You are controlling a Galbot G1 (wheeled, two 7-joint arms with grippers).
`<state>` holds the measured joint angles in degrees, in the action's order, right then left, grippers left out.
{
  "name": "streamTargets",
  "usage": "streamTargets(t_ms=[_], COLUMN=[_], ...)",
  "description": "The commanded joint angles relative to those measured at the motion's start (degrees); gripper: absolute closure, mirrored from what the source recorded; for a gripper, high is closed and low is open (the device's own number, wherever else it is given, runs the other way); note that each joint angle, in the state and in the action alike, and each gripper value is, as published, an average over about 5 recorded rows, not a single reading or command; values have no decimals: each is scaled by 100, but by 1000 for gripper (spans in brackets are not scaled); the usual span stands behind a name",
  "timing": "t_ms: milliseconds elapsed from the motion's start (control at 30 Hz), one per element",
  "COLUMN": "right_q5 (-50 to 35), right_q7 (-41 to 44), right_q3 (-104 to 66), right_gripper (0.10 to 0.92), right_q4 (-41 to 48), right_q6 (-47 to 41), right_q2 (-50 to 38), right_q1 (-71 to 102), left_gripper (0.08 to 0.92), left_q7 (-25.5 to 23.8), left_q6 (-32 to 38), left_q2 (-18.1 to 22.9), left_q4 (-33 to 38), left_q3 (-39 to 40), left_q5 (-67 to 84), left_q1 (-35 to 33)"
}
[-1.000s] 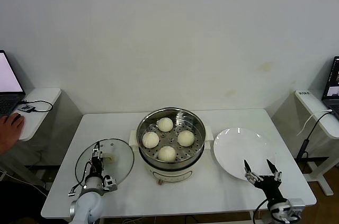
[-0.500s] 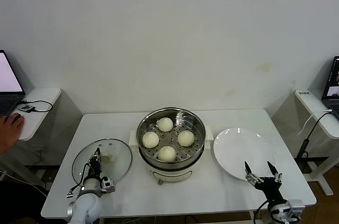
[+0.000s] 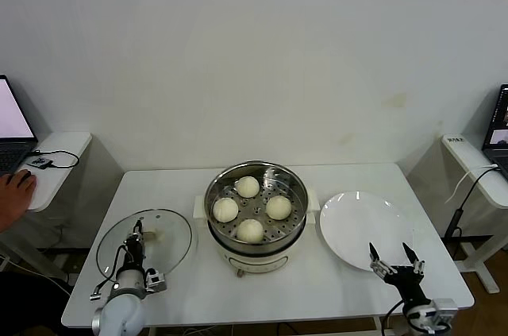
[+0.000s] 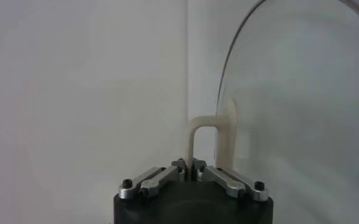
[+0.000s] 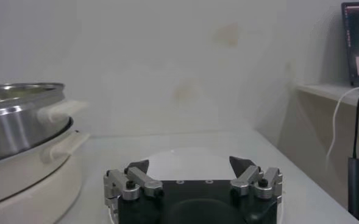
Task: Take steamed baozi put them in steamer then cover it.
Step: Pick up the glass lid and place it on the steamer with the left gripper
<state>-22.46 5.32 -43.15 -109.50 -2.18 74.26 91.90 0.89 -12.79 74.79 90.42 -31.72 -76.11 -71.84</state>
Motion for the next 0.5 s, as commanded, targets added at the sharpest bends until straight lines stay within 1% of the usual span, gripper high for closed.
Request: streamTargets(t_ms=[33, 200, 367, 500], right_q5=[-41, -100, -111, -115], right_q7=[-1, -5, -7, -11], right_q3=[-11, -55, -77, -86], right_gripper=[203, 203, 203, 203], right_q4=[115, 145, 185, 199], right_q6=[-10, -35, -47, -68], right_q2=[35, 24, 27, 32], right_q1=[-96, -107, -139, -158], left_gripper=[864, 864, 864, 864], left_q7=[-433, -1033, -1211, -1322], left_q6=[-436, -835, -863, -846], left_q2=[9, -63, -152, -194], left_q4=[1684, 2270, 2350, 2495], left_q3=[-147, -267, -420, -365], left_q5=[-95, -296, -385, -333], left_q1=[-440, -384, -240, -203])
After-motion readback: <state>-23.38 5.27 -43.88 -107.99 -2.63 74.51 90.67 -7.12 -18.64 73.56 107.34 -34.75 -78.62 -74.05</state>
